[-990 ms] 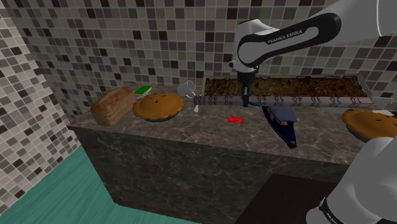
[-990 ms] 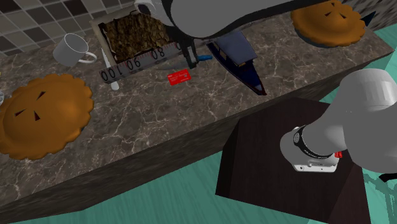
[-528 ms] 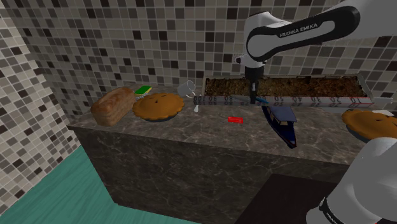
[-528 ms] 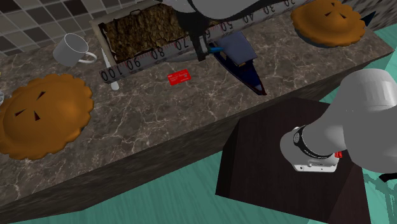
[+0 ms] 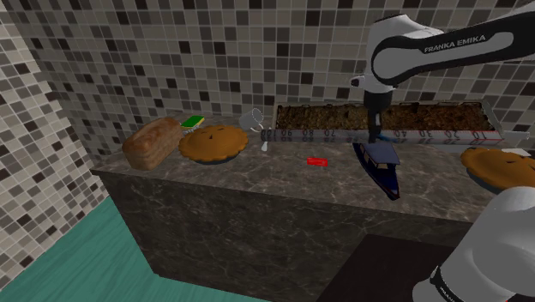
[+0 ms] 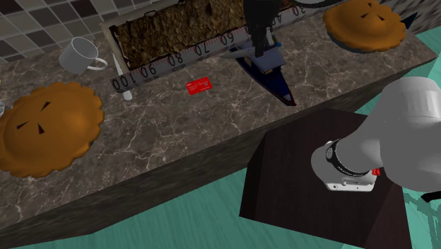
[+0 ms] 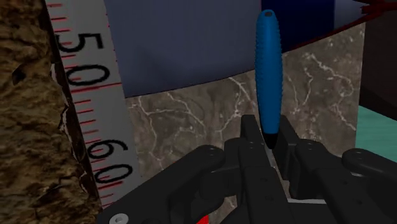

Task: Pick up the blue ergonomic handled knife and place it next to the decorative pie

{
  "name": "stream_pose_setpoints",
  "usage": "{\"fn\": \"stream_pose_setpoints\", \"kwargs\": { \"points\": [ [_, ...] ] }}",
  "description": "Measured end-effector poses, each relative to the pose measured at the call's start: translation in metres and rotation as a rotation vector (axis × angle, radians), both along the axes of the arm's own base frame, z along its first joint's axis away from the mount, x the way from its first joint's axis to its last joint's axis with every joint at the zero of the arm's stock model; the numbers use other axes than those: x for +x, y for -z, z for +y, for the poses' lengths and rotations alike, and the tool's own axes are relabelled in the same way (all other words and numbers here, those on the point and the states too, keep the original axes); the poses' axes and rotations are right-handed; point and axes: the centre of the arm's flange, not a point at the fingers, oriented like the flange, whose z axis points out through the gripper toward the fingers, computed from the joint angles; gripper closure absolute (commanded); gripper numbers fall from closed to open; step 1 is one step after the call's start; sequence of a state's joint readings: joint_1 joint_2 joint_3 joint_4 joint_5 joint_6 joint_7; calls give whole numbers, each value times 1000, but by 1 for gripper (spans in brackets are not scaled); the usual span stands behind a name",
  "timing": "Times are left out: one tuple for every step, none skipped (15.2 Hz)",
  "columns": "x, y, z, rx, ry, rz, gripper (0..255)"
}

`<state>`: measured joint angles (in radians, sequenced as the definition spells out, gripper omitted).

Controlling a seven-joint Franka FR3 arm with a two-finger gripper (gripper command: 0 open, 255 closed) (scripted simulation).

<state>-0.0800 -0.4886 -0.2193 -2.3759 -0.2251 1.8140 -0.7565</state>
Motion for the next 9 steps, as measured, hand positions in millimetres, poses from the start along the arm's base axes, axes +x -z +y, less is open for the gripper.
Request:
{"fn": "stream_pose_setpoints", "kwargs": {
  "points": [
    [-12, 1, -9, 0, 0, -1, 255],
    [-22, 1, -14, 0, 1, 0, 255],
    [-36, 1, -24, 1, 1, 0, 255],
    [-49, 1, -29, 1, 0, 0, 255],
    [-58, 2, -35, 1, 0, 0, 255],
    [-69, 1, -43, 1, 0, 0, 255],
    [-80, 5, -50, 1, 0, -1, 255],
    [-90, 6, -58, 1, 0, -1, 255],
    [-100, 4, -66, 0, 0, -1, 255]
  ]
}}
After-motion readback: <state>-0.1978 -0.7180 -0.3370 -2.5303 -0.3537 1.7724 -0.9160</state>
